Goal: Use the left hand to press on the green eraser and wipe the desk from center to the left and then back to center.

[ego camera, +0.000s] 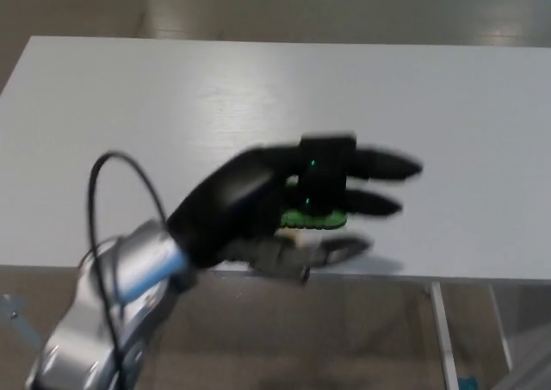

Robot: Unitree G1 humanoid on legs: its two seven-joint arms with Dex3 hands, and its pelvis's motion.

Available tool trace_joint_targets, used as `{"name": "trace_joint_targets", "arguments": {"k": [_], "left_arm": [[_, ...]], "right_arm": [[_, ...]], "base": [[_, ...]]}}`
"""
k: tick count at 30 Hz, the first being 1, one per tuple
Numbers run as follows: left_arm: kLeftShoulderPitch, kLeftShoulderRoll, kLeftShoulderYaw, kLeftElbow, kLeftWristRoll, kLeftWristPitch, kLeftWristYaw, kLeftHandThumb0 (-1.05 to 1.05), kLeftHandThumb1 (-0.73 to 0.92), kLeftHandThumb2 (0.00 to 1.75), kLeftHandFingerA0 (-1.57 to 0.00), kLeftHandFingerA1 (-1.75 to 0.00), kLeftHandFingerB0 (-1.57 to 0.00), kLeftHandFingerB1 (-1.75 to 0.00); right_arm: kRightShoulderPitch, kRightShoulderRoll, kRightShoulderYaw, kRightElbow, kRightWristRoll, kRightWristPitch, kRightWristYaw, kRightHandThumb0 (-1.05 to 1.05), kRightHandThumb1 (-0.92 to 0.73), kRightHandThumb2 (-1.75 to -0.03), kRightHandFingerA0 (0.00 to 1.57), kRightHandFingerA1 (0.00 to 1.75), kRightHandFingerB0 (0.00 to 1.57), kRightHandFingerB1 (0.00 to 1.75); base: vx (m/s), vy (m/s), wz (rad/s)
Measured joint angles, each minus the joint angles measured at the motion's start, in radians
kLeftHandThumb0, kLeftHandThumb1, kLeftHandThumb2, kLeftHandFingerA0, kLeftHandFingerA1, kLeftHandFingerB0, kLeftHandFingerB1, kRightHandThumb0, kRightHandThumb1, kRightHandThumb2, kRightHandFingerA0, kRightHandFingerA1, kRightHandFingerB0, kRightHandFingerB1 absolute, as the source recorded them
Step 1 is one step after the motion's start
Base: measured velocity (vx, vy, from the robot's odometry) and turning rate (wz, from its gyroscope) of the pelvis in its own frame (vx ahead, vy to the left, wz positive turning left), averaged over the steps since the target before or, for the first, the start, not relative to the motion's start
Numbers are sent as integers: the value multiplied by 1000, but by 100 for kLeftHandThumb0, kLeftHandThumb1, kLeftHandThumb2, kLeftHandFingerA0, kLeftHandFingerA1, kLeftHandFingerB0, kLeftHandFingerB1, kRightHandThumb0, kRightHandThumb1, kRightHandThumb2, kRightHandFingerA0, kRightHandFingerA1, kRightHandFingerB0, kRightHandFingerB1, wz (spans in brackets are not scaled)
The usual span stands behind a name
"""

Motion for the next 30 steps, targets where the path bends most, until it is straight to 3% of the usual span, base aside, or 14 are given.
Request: {"name": "trace_joint_targets", "arguments": {"k": [16,17,19,25,26,30], "left_arm": [[-280,-144,10,528,191,-109,214,-22,86,67,-81,-46,-74,-41],[-299,-156,17,580,209,-129,242,-17,85,67,-85,-47,-85,-46],[-316,-166,24,638,231,-159,276,-14,85,65,-86,-53,-90,-50],[-383,-180,65,852,276,-249,374,-11,80,70,-89,-52,-93,-58],[-387,-180,69,864,278,-254,381,-9,78,70,-83,-48,-92,-72],[-418,-186,103,946,289,-282,436,-9,78,72,-89,-51,-94,-82]], "right_arm": [[-3,1,1,-3,-2,-14,-1,-33,-68,-61,66,64,59,39],[-3,1,2,-3,-3,-16,-1,-33,-68,-61,65,64,60,39],[-3,1,2,-2,-2,-18,-1,-33,-68,-61,65,65,59,39],[-1,2,2,1,-1,-29,4,-33,-69,-61,64,67,60,39],[0,2,2,1,-1,-29,4,-33,-68,-61,64,68,59,39],[1,2,2,3,-1,-33,5,-34,-69,-61,63,68,60,40]], "base": [[0,0,0],[0,0,0],[0,0,0],[0,0,0],[0,0,0],[0,0,0]]}}
